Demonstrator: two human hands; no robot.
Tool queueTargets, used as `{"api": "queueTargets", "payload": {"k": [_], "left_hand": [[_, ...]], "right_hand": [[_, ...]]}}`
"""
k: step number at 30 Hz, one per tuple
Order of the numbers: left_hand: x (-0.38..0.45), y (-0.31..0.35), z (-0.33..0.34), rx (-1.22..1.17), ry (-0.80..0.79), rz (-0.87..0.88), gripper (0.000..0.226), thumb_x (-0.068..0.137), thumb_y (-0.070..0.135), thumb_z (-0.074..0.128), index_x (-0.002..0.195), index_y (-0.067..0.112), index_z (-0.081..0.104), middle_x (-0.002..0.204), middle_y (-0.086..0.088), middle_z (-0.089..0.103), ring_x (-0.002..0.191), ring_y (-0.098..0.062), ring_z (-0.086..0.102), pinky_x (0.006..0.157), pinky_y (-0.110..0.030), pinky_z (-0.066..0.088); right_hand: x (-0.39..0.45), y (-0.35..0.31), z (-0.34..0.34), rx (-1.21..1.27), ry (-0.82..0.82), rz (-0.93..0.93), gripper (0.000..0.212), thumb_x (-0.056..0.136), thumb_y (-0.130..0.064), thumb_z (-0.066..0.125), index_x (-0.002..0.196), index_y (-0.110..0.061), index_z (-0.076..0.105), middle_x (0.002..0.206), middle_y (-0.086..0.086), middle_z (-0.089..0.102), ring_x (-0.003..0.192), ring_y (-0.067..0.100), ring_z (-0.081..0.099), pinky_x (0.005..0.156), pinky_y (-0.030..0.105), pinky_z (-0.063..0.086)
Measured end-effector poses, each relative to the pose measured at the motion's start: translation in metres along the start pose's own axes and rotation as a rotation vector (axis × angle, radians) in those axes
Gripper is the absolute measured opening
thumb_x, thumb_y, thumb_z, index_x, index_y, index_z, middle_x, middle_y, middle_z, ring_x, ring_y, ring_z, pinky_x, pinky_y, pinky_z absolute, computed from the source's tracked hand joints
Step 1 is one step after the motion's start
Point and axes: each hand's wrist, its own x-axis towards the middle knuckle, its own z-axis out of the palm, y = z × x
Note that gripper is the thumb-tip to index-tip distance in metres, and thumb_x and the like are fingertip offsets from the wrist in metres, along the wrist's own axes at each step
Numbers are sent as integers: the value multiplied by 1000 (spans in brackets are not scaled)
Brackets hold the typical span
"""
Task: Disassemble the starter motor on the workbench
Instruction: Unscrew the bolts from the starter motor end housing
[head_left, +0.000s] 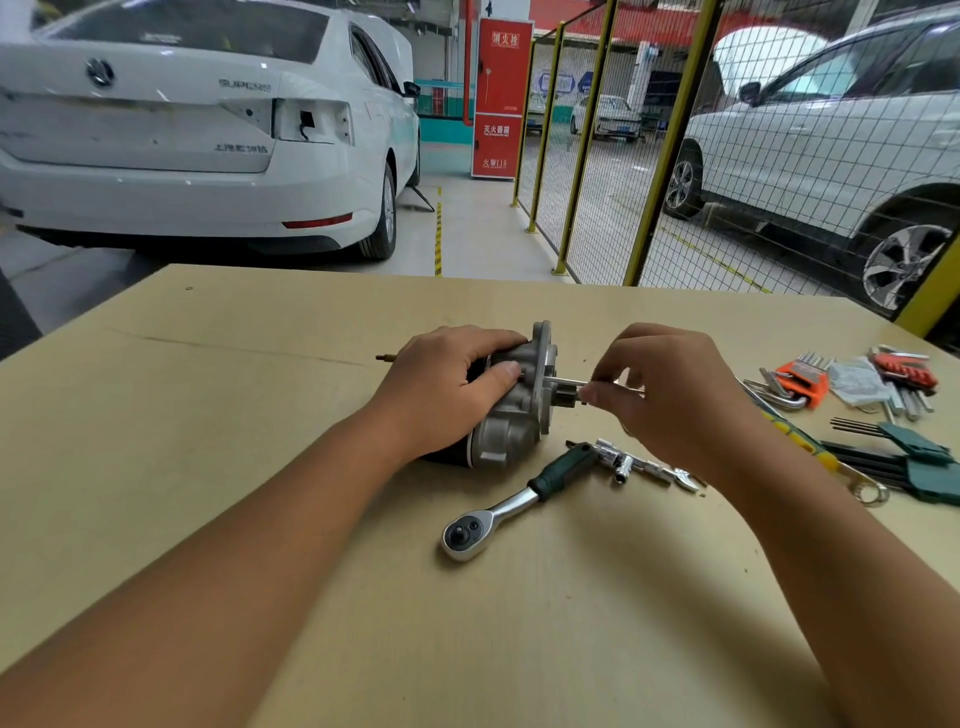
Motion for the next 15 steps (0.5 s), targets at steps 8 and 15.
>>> {"api": "queueTargets", "payload": {"k": [8,15], "left_hand": [[0,0,0,8,2,6,50,90,48,50,136,32,66,128,12,70,117,-15,59,105,-44,46],[0,-1,0,-11,-1,-1,49,92,48,49,135,32,66,127,13,70,118,-14,59,105,-44,46]], "right_hand": [[-1,2,0,48,-1,0,19,82,-34,81,75,-34,64,77,-15,60,66,0,54,59,21,36],[3,7,-5,-19,-66,-2,12,95,-16,67,98,-12,79,90,0,63,79,12,54,68,10,36]]}}
